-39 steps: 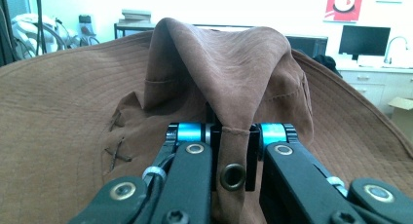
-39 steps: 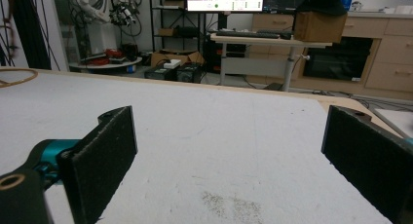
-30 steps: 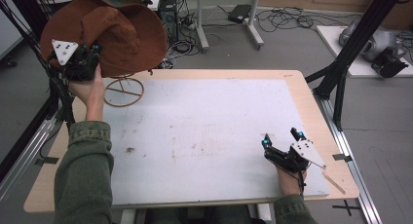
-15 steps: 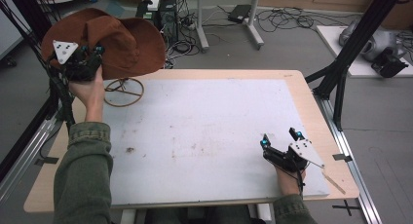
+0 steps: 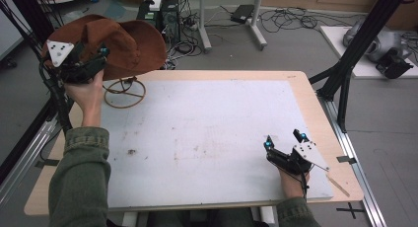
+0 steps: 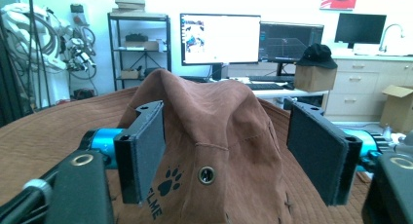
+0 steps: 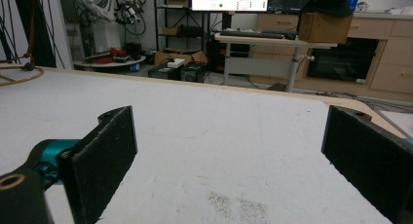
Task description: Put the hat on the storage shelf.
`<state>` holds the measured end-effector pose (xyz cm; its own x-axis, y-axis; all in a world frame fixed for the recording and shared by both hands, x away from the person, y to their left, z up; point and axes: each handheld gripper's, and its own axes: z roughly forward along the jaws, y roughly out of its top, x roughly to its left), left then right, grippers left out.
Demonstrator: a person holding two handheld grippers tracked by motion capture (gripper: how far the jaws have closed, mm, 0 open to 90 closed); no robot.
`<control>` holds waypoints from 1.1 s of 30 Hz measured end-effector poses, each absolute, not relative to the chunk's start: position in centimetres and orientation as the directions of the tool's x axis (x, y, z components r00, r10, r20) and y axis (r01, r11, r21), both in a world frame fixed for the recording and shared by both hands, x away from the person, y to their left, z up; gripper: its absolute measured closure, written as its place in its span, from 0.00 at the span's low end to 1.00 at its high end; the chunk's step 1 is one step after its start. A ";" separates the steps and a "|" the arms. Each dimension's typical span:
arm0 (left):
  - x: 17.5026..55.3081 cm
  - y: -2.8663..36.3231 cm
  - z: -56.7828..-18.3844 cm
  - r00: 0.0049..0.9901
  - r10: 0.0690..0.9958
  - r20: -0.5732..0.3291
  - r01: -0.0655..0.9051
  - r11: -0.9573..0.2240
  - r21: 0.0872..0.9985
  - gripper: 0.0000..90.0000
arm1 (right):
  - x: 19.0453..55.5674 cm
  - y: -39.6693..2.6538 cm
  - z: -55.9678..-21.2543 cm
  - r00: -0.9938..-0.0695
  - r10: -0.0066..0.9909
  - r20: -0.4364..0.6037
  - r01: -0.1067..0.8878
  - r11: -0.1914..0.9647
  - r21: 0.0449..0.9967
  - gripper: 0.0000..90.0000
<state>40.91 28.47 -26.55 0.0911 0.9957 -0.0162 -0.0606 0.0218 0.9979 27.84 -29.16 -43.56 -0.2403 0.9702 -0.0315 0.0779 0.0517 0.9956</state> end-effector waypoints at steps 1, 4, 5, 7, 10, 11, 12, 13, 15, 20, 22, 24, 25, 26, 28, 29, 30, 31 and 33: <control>40.5 28.3 -26.3 0.087 0.996 -0.001 -0.063 0.006 0.998 0.30 | 27.8 -29.2 -43.5 -0.241 0.970 -0.032 0.076 0.052 0.996 0.06; 38.9 27.7 -25.7 0.068 0.997 0.041 -0.089 -0.034 0.995 0.29 | 27.9 -29.2 -43.5 -0.240 0.970 -0.031 0.076 0.051 0.996 0.06; 38.2 27.6 -25.5 0.065 0.997 0.046 -0.100 -0.040 0.994 0.29 | 27.9 -29.2 -43.5 -0.241 0.970 -0.030 0.075 0.050 0.996 0.06; 36.8 27.6 -25.4 0.052 0.997 0.053 -0.108 -0.047 0.993 0.28 | 27.8 -29.2 -43.5 -0.241 0.970 -0.031 0.075 0.050 0.996 0.06; 34.4 27.8 -25.9 0.036 0.998 0.059 -0.108 -0.055 0.993 0.26 | 27.7 -29.2 -43.4 -0.242 0.970 -0.027 0.069 0.045 0.997 0.06; 33.5 27.9 -26.3 0.038 0.998 0.058 -0.107 -0.053 0.993 0.26 | 27.6 -29.2 -43.4 -0.239 0.971 -0.021 0.070 0.039 0.997 0.06; 32.6 27.9 -26.9 0.040 0.997 0.066 -0.107 -0.061 0.992 0.26 | 27.6 -29.2 -43.3 -0.239 0.971 -0.025 0.065 0.041 0.997 0.06; 31.7 28.0 -27.5 0.038 0.996 0.080 -0.105 -0.076 0.992 0.25 | 27.6 -29.1 -43.3 -0.237 0.971 -0.020 0.062 0.036 0.997 0.06; 29.5 28.0 -29.3 0.009 0.996 0.090 -0.113 -0.088 0.990 0.26 | 27.5 -29.1 -43.3 -0.237 0.971 -0.022 0.061 0.037 0.997 0.06; 25.8 28.1 -33.3 -0.044 0.999 0.030 -0.158 -0.037 0.987 0.26 | 27.5 -29.0 -43.2 -0.220 0.975 0.002 0.059 0.011 0.998 0.06; 24.7 27.9 -34.8 -0.068 0.997 0.023 -0.168 -0.034 0.985 0.25 | 27.5 -29.0 -43.1 -0.207 0.978 0.025 0.062 -0.013 0.998 0.06; 23.9 27.9 -36.2 -0.089 0.996 0.020 -0.163 -0.034 0.986 0.27 | 27.5 -28.8 -43.1 -0.199 0.980 0.022 0.061 -0.010 0.998 0.06; 23.6 27.9 -36.8 -0.101 0.995 0.018 -0.164 -0.034 0.986 0.27 | 27.5 -28.8 -43.1 -0.199 0.980 0.022 0.061 -0.010 0.998 0.06; 23.3 27.9 -37.4 -0.111 0.994 0.019 -0.161 -0.036 0.986 0.28 | 27.5 -28.7 -43.2 -0.195 0.981 0.019 0.061 -0.007 0.998 0.06; 23.0 28.1 -38.5 -0.109 0.994 0.014 -0.141 -0.030 0.990 0.28 | 27.5 -28.7 -43.2 -0.192 0.981 0.017 0.064 -0.004 0.998 0.06; 22.9 28.1 -39.0 -0.103 0.994 0.025 -0.126 -0.038 0.991 0.27 | 27.5 -28.6 -43.2 -0.191 0.982 0.014 0.065 -0.002 0.998 0.06; 22.8 28.2 -39.5 -0.098 0.995 0.033 -0.117 -0.045 0.992 0.27 | 27.5 -28.6 -43.2 -0.187 0.982 0.008 0.062 0.004 0.998 0.06; 22.7 28.2 -40.1 -0.094 0.995 0.035 -0.100 -0.044 0.994 0.28 | 27.4 -28.6 -43.3 -0.188 0.982 0.016 0.071 -0.002 0.997 0.06; 22.6 28.2 -41.1 -0.089 0.994 0.055 -0.063 -0.061 0.996 0.27 | 27.3 -28.6 -43.3 -0.186 0.982 0.019 0.070 -0.005 0.998 0.06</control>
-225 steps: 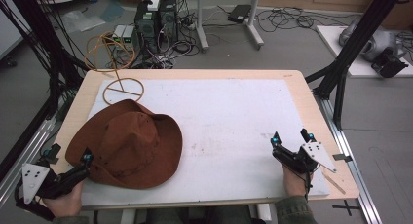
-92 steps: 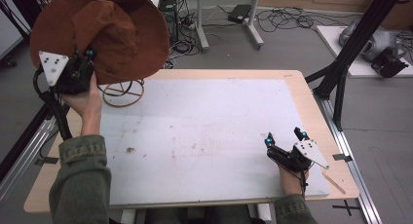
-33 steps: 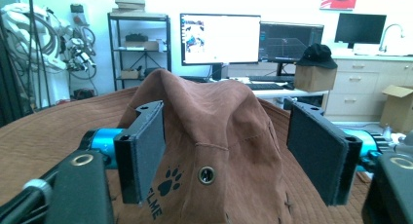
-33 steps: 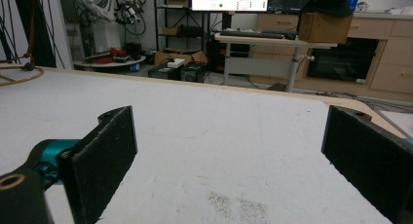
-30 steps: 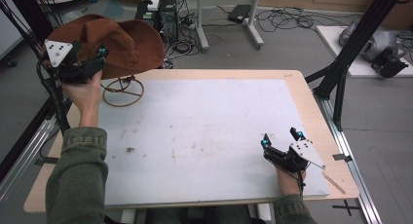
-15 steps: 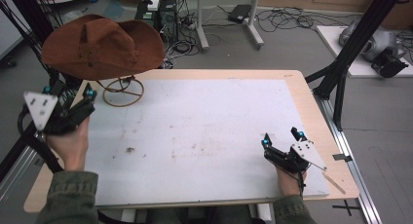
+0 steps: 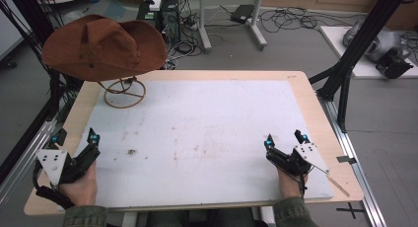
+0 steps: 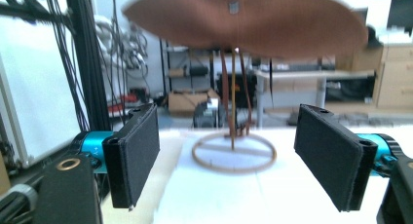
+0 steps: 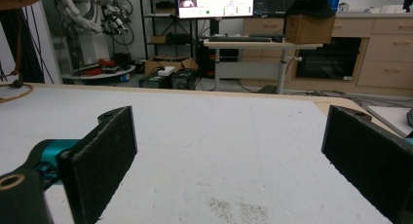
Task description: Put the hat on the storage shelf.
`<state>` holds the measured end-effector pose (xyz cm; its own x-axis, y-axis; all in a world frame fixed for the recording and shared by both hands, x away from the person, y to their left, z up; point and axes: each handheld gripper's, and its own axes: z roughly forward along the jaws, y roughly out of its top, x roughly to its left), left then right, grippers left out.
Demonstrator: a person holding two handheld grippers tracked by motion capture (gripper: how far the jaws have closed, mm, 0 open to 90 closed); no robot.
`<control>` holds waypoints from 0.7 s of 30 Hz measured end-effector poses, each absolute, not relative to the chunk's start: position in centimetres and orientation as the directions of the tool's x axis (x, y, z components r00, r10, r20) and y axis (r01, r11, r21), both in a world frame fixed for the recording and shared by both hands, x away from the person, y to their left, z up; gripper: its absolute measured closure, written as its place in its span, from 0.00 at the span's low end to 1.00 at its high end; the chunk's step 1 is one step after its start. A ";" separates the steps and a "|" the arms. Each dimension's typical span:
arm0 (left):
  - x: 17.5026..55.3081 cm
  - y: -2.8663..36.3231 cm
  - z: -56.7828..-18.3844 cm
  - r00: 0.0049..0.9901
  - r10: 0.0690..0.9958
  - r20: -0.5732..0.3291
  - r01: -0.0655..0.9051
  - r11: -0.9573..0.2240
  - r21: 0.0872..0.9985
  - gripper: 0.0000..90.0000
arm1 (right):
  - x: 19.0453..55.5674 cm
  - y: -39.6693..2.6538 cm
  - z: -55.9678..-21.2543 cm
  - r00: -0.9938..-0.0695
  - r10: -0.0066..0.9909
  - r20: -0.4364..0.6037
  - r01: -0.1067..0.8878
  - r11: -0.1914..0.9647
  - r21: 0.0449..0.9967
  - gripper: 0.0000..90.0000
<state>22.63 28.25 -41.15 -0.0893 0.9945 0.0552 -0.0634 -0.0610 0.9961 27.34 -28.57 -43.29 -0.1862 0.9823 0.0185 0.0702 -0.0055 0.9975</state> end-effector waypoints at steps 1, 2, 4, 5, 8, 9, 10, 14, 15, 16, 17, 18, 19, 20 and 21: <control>22.6 28.4 -41.5 -0.080 0.995 0.064 -0.044 -0.068 0.997 0.26 | 27.3 -28.6 -43.3 -0.184 0.983 0.012 0.068 0.001 0.998 0.06; 22.7 28.5 -41.9 -0.061 0.996 0.061 -0.022 -0.062 0.998 0.26 | 27.3 -28.6 -43.3 -0.180 0.984 0.009 0.068 0.003 0.998 0.06; 22.7 28.9 -42.3 -0.035 0.998 0.046 0.012 -0.046 0.999 0.26 | 27.2 -28.6 -43.3 -0.174 0.985 0.006 0.069 0.006 0.998 0.06; 22.8 29.1 -42.5 -0.031 0.999 0.036 0.018 -0.035 0.999 0.26 | 27.2 -28.6 -43.4 -0.171 0.985 0.007 0.071 0.005 0.997 0.06; 22.8 29.3 -43.0 -0.038 0.999 0.032 0.025 -0.031 0.999 0.25 | 27.1 -28.6 -43.4 -0.158 0.987 -0.002 0.072 0.014 0.997 0.06; 22.8 29.2 -43.0 -0.040 0.999 0.035 0.023 -0.034 0.999 0.25 | 27.1 -28.6 -43.4 -0.158 0.987 0.000 0.072 0.012 0.997 0.06; 22.9 29.2 -43.1 -0.041 0.998 0.039 0.020 -0.038 0.999 0.25 | 27.0 -28.6 -43.4 -0.151 0.989 0.003 0.076 0.009 0.997 0.06; 23.0 28.9 -43.4 -0.044 0.998 0.041 0.019 -0.041 0.999 0.25 | 26.9 -28.6 -43.5 -0.153 0.988 0.006 0.076 0.006 0.997 0.06; 23.0 28.9 -43.6 -0.044 0.998 0.041 0.019 -0.040 0.999 0.25 | 26.9 -28.6 -43.5 -0.151 0.988 0.007 0.076 0.005 0.997 0.06; 23.0 28.8 -43.7 -0.047 0.998 0.037 0.019 -0.036 0.999 0.25 | 26.9 -28.6 -43.5 -0.152 0.988 0.005 0.076 0.007 0.997 0.06; 23.0 28.8 -43.8 -0.045 0.998 0.033 0.019 -0.032 0.999 0.25 | 26.8 -28.5 -43.5 -0.150 0.989 0.010 0.080 0.002 0.997 0.06; 23.1 28.7 -43.9 -0.041 0.999 0.030 0.020 -0.029 0.999 0.25 | 26.8 -28.5 -43.5 -0.149 0.989 0.009 0.079 0.003 0.997 0.06; 23.1 28.7 -43.9 -0.037 0.999 0.033 0.025 -0.032 0.999 0.25 | 26.8 -28.5 -43.5 -0.150 0.989 0.008 0.081 0.004 0.997 0.06; 23.2 28.6 -43.9 -0.038 0.999 0.034 0.027 -0.033 0.999 0.25 | 26.8 -28.5 -43.5 -0.152 0.988 0.007 0.083 0.005 0.997 0.06; 23.2 28.6 -43.9 -0.036 0.999 0.034 0.028 -0.033 0.999 0.25 | 26.9 -28.5 -43.6 -0.153 0.988 0.007 0.083 0.006 0.997 0.06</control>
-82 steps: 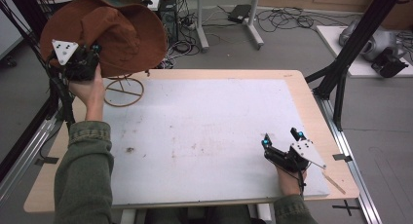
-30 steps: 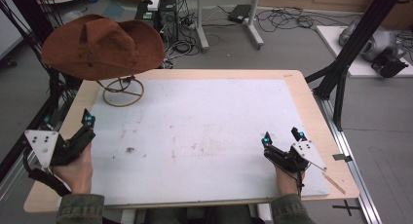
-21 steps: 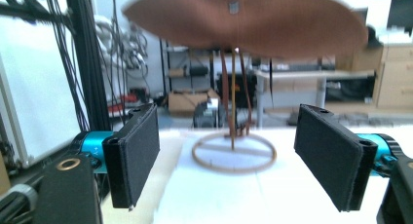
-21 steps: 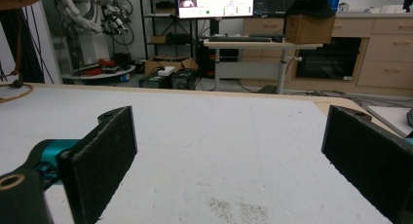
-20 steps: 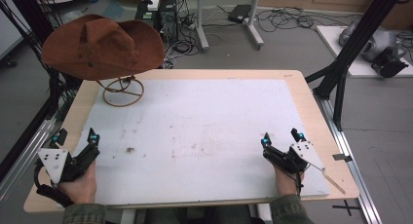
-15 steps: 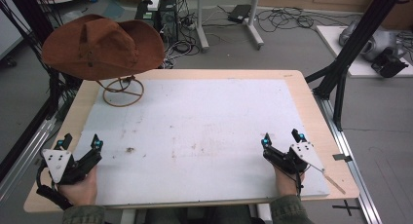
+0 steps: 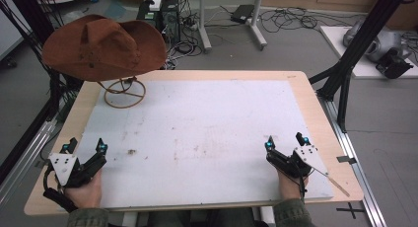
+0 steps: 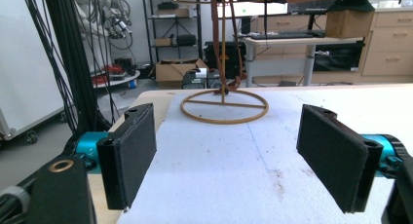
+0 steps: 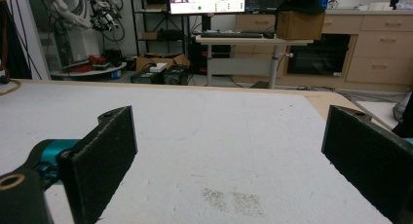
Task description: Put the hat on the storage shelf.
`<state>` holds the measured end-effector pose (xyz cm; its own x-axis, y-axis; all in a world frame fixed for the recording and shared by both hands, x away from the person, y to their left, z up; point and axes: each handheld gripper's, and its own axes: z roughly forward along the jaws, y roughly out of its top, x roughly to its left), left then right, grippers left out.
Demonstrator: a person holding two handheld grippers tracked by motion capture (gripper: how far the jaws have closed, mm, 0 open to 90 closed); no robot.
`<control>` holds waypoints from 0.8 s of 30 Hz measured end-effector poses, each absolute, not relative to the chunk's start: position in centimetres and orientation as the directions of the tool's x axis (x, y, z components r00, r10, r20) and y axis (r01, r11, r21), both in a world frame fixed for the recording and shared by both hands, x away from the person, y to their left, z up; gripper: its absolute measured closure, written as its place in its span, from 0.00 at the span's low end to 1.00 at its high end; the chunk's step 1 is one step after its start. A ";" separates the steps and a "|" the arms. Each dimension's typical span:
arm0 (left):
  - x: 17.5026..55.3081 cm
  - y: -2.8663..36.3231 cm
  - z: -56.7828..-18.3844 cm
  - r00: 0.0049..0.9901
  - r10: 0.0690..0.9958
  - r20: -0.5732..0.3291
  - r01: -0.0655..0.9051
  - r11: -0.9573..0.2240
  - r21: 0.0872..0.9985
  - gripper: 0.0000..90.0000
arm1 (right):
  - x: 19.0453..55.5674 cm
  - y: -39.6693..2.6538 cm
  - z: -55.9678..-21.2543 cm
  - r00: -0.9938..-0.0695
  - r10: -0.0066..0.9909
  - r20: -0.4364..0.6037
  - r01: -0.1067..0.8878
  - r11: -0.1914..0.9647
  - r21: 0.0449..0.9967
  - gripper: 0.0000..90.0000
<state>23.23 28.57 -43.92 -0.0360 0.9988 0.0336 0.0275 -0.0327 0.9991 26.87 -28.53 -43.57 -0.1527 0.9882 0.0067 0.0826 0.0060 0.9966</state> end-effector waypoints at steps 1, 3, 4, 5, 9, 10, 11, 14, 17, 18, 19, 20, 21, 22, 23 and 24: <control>23.3 28.6 -43.9 -0.036 0.999 0.033 0.030 -0.032 0.999 0.25 | 26.9 -28.5 -43.6 -0.153 0.988 0.005 0.083 0.007 0.997 0.06; 23.3 28.6 -44.0 -0.034 0.999 0.026 0.037 -0.025 0.999 0.25 | 26.9 -28.6 -43.6 -0.155 0.988 0.008 0.085 0.005 0.996 0.06; 23.3 28.7 -44.0 -0.035 0.999 0.023 0.037 -0.021 0.999 0.25 | 26.9 -28.6 -43.6 -0.153 0.988 0.012 0.087 0.001 0.996 0.06; 23.3 28.7 -44.0 -0.037 0.999 0.023 0.036 -0.021 0.999 0.25 | 26.9 -28.6 -43.6 -0.151 0.988 0.013 0.085 0.000 0.996 0.06; 23.2 29.0 -44.1 -0.041 0.999 0.011 0.040 -0.010 0.999 0.25 | 26.9 -28.7 -43.7 -0.149 0.989 0.022 0.089 -0.009 0.996 0.06; 23.2 29.1 -44.1 -0.042 0.999 0.009 0.042 -0.007 0.999 0.25 | 26.9 -28.8 -43.7 -0.149 0.989 0.022 0.090 -0.009 0.996 0.06; 23.2 29.1 -44.1 -0.043 0.999 0.007 0.040 -0.005 0.999 0.25 | 26.9 -28.8 -43.7 -0.149 0.989 0.025 0.092 -0.011 0.996 0.06; 23.2 29.2 -44.1 -0.044 0.999 0.003 0.041 -0.002 0.999 0.25 | 26.9 -28.8 -43.7 -0.149 0.989 0.024 0.094 -0.010 0.996 0.06; 23.2 29.2 -44.2 -0.039 0.999 0.002 0.045 0.000 0.999 0.25 | 27.0 -28.8 -43.7 -0.152 0.988 0.023 0.096 -0.008 0.995 0.06; 23.2 29.2 -44.2 -0.035 0.999 0.003 0.047 -0.001 0.999 0.25 | 27.0 -28.8 -43.8 -0.155 0.988 0.026 0.098 -0.011 0.995 0.06; 23.3 29.2 -44.2 -0.032 0.999 0.003 0.049 -0.001 0.999 0.25 | 27.0 -28.8 -43.8 -0.155 0.988 0.026 0.100 -0.011 0.995 0.06; 23.3 29.1 -44.2 -0.029 1.000 0.004 0.052 -0.002 0.999 0.25 | 27.0 -28.8 -43.8 -0.158 0.987 0.030 0.104 -0.013 0.994 0.06; 23.3 29.1 -44.2 -0.024 1.000 0.006 0.055 -0.005 0.998 0.25 | 27.0 -28.8 -43.8 -0.157 0.987 0.031 0.104 -0.015 0.994 0.06; 23.3 29.0 -44.2 -0.020 1.000 0.009 0.057 -0.008 0.998 0.25 | 27.0 -28.8 -43.8 -0.158 0.987 0.033 0.105 -0.016 0.994 0.06; 23.3 29.0 -44.2 -0.015 1.000 0.010 0.057 -0.009 0.998 0.25 | 27.0 -28.8 -43.8 -0.158 0.987 0.033 0.105 -0.016 0.994 0.06; 23.3 28.9 -44.2 -0.011 1.000 0.014 0.059 -0.014 0.998 0.25 | 27.0 -28.8 -43.8 -0.160 0.987 0.033 0.105 -0.016 0.994 0.06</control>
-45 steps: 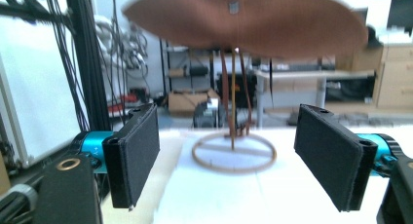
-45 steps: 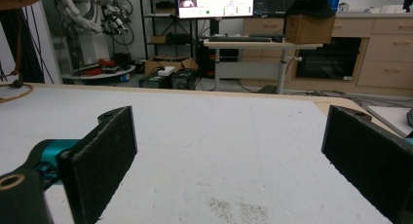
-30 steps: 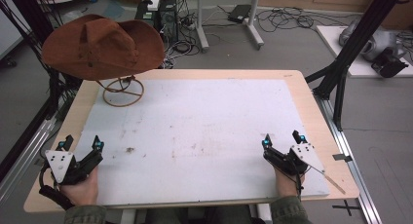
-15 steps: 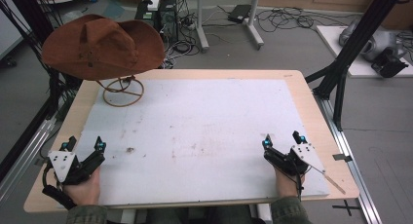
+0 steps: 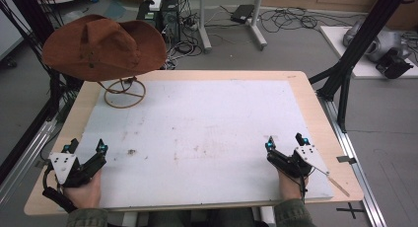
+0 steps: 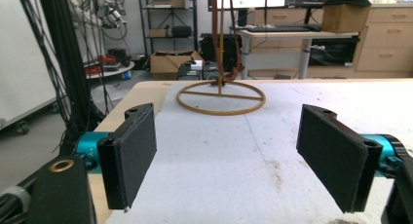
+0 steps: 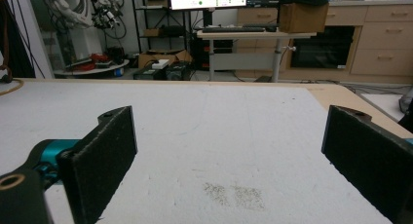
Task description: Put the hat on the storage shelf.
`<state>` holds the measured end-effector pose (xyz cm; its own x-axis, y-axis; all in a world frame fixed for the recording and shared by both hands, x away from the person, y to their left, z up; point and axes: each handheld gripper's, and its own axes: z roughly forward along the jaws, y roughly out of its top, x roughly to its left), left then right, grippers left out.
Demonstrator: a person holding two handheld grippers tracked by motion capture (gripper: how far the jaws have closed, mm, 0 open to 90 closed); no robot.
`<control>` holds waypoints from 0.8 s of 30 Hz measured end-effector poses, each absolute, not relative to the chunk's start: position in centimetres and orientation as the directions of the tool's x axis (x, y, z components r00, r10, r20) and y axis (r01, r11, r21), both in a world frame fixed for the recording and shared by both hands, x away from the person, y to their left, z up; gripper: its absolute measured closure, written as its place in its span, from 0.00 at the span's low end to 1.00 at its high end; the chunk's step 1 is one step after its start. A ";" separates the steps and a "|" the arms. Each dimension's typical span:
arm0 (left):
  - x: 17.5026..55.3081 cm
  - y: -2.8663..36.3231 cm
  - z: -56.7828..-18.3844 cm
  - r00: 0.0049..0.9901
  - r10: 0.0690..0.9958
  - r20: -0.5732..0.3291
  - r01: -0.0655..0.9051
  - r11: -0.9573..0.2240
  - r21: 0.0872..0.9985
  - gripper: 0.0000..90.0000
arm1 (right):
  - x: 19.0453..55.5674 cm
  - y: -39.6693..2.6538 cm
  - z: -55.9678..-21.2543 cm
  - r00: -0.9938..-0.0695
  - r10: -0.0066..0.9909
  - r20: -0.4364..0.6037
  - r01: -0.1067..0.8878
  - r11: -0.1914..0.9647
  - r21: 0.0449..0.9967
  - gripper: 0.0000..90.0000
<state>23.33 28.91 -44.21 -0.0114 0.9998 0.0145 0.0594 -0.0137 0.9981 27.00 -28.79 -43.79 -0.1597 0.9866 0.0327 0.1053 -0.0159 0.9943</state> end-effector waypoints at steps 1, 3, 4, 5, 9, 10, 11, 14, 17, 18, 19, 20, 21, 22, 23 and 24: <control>23.4 28.8 -44.2 -0.007 1.000 0.015 0.059 -0.015 0.998 0.25 | 27.0 -28.8 -43.8 -0.160 0.987 0.032 0.105 -0.015 0.994 0.06; 23.4 28.8 -44.2 -0.002 1.000 0.012 0.061 -0.012 0.998 0.25 | 27.0 -28.8 -43.8 -0.161 0.987 0.030 0.107 -0.013 0.994 0.06; 23.4 28.8 -44.2 -0.002 1.000 0.009 0.062 -0.009 0.998 0.25 | 27.0 -28.8 -43.8 -0.163 0.986 0.032 0.111 -0.014 0.994 0.06; 23.4 28.8 -44.2 0.001 1.000 0.007 0.063 -0.007 0.998 0.26 | 27.1 -28.7 -43.9 -0.165 0.986 0.033 0.111 -0.015 0.994 0.06; 23.4 28.8 -44.3 0.008 1.000 -0.002 0.071 0.001 0.997 0.26 | 27.1 -28.8 -43.9 -0.167 0.985 0.035 0.116 -0.016 0.993 0.06; 23.4 28.9 -44.3 0.010 1.000 0.000 0.073 0.000 0.997 0.26 | 27.1 -28.8 -43.9 -0.167 0.985 0.035 0.116 -0.016 0.993 0.06; 23.4 28.9 -44.3 0.010 1.000 -0.001 0.075 0.001 0.997 0.26 | 27.1 -28.8 -43.9 -0.168 0.985 0.031 0.118 -0.012 0.993 0.06; 23.5 28.9 -44.3 0.015 1.000 0.000 0.076 -0.001 0.997 0.26 | 27.2 -28.8 -44.0 -0.174 0.984 0.038 0.124 -0.016 0.992 0.06; 23.6 28.8 -44.3 0.019 1.000 0.003 0.079 -0.005 0.997 0.26 | 27.2 -28.7 -44.0 -0.175 0.984 0.041 0.126 -0.019 0.992 0.06; 23.6 28.8 -44.3 0.020 1.000 0.003 0.078 -0.005 0.997 0.26 | 27.2 -28.7 -44.0 -0.175 0.984 0.041 0.126 -0.019 0.992 0.06; 23.7 28.8 -44.3 0.023 1.000 0.002 0.080 -0.004 0.997 0.26 | 27.2 -28.7 -44.0 -0.177 0.983 0.042 0.127 -0.019 0.992 0.06; 23.7 28.8 -44.4 0.026 1.000 0.005 0.085 -0.007 0.996 0.26 | 27.2 -28.8 -44.0 -0.178 0.983 0.040 0.129 -0.017 0.991 0.06; 23.7 28.8 -44.4 0.026 1.000 0.003 0.086 -0.005 0.996 0.26 | 27.2 -28.8 -44.0 -0.178 0.983 0.049 0.136 -0.025 0.990 0.06; 23.8 28.8 -44.4 0.029 1.000 0.002 0.090 -0.005 0.996 0.26 | 27.2 -28.8 -44.1 -0.177 0.983 0.049 0.136 -0.024 0.990 0.06; 23.8 28.8 -44.4 0.030 1.000 0.003 0.093 -0.005 0.996 0.26 | 27.2 -28.8 -44.1 -0.177 0.983 0.050 0.136 -0.026 0.990 0.06; 23.8 28.8 -44.4 0.030 1.000 0.002 0.094 -0.005 0.996 0.26 | 27.2 -28.8 -44.1 -0.178 0.983 0.051 0.136 -0.027 0.990 0.06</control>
